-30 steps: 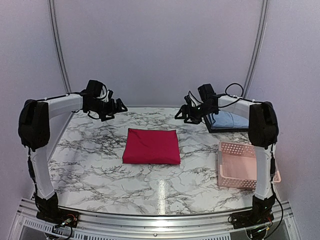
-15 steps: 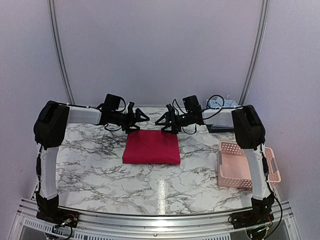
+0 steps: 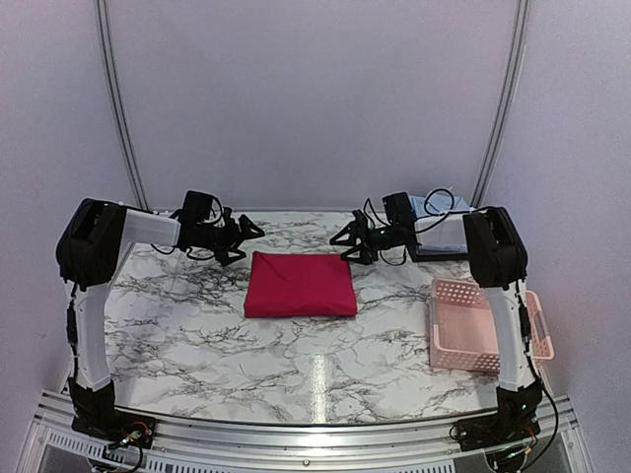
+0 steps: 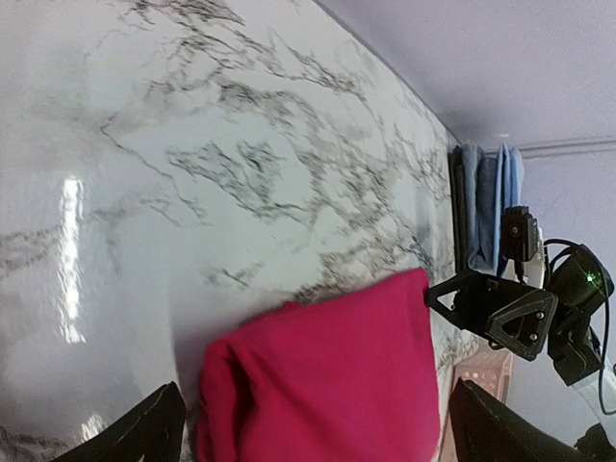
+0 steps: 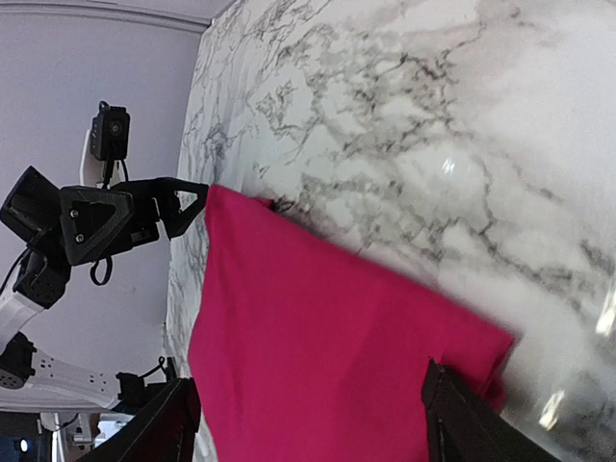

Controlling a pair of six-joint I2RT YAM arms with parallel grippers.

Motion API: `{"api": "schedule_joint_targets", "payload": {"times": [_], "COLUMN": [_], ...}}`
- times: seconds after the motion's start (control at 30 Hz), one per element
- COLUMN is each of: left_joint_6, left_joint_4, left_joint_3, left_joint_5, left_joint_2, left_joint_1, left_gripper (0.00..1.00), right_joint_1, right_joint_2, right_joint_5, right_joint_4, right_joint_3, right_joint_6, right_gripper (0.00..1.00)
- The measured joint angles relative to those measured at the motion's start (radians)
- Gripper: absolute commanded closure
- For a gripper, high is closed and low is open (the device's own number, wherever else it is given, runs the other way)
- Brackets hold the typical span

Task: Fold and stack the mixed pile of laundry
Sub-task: Smooth out the square-folded T-shirt at the center of the board.

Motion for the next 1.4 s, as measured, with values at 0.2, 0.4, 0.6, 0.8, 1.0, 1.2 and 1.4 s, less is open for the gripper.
{"api": "schedule_joint_targets", "payload": {"times": [0.2, 0.4, 0.6, 0.8, 1.0, 1.2, 1.4], "left_joint_6": [0.016, -0.065, -0.160, -0.171, -0.072, -0.060, -0.171], "left_joint_4": [-0.045, 0.034, 0.143, 0.264, 0.158, 0.167, 0.350], "left_joint_3": [-0.073, -0.076, -0.245, -0.421, -0.454, -0.455, -0.517], "left_joint_5": [0.030, 0.077, 0.079, 0.089, 0.082, 0.106, 0.118], "left_joint_2": [-0.202, -0.203, -0.134, -0.189, -0.337, -0.394, -0.256], "left_joint_1": [-0.078, -0.225, -0.235, -0.169, -0.180, -0.256, -0.252], "left_gripper": [0.01, 0.01, 0.01, 0.01, 0.01, 0.01, 0.01], "right_joint_1": [0.076, 0.208, 0.196, 0.162, 0.174, 0.249, 0.260], "right_joint_2": [-0.243, -0.282, -0.216, -0.251, -0.343, -0.350, -0.261], "right_joint_5": [-0.012, -0.034, -0.058, -0.082, -0.084, -0.097, -0.095], "right_joint_4": [0.013, 0.129, 0.200, 0.256, 0.257, 0.353, 0.578], "right_joint_3": [-0.209, -0.298, -0.457, -0.530, -0.588, -0.582, -0.679], "right_joint_6": [0.067, 0.166, 0.203, 0.148, 0.174, 0.269, 0.409], "right_gripper": [0.25, 0.25, 0.25, 0.25, 0.24, 0.25, 0.25]}}
